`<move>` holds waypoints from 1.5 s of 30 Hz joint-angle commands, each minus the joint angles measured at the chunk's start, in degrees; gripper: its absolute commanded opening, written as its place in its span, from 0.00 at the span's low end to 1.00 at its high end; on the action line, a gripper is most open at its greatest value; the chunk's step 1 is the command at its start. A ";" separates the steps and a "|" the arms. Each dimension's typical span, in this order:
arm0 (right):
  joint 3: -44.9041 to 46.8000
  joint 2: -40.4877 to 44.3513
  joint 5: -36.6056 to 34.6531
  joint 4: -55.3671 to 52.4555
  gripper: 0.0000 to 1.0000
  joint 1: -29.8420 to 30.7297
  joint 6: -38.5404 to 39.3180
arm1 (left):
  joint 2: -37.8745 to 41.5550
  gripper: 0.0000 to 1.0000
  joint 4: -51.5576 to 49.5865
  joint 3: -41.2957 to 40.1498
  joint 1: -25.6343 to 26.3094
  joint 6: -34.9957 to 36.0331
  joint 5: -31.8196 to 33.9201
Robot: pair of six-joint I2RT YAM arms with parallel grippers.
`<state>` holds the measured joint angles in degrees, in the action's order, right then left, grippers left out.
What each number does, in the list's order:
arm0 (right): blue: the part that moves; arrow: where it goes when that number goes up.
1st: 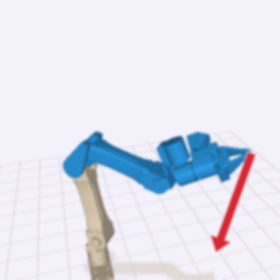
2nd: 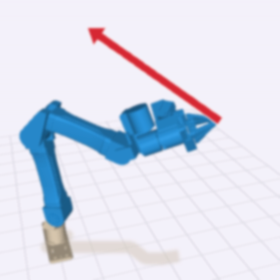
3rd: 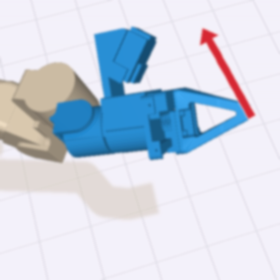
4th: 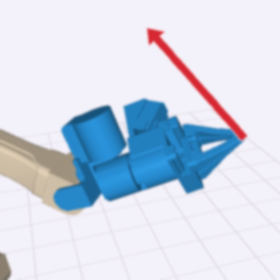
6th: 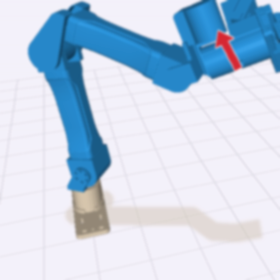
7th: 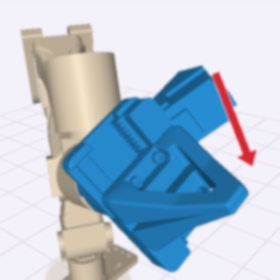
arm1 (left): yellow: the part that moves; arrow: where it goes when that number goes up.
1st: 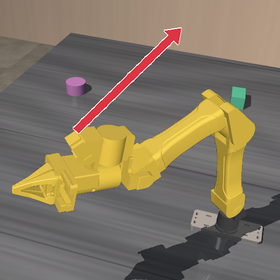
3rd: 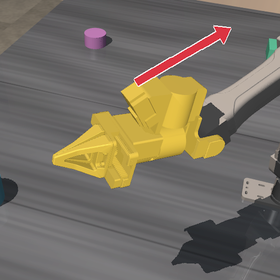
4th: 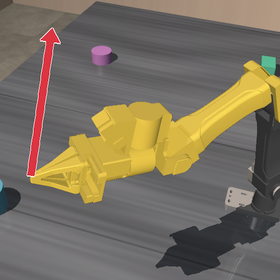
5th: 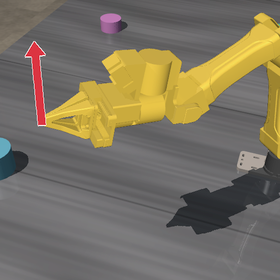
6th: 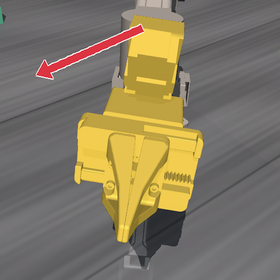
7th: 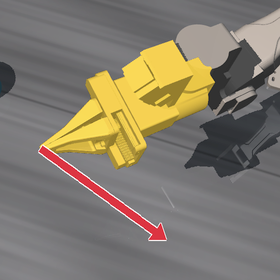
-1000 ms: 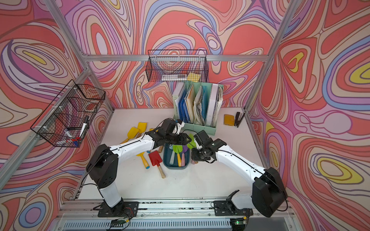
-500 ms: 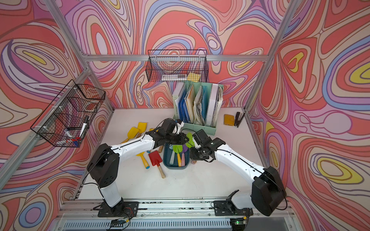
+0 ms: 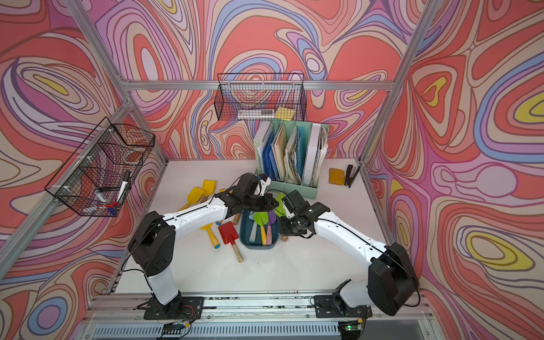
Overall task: Put the shovel into the storage box
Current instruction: Place the shovel in the storage box.
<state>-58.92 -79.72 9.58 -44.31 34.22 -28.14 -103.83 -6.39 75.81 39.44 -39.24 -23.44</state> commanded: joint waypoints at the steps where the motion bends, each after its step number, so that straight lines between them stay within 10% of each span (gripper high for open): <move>1: -1.99 0.03 0.36 2.34 0.20 0.59 1.25 | -1.29 0.00 -1.46 0.46 0.55 3.14 0.15; 9: -2.12 2.09 -0.48 0.75 0.51 0.61 1.16 | -1.70 0.00 -5.31 2.21 0.22 5.74 2.34; 45: 2.14 7.83 -1.26 -1.20 0.52 0.59 -0.01 | -1.27 0.00 -17.62 2.01 -8.50 18.05 5.79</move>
<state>-57.65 -73.14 8.95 -44.86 34.59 -27.75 -105.01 -23.24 78.35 31.07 -23.09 -19.16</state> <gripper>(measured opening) 0.518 0.059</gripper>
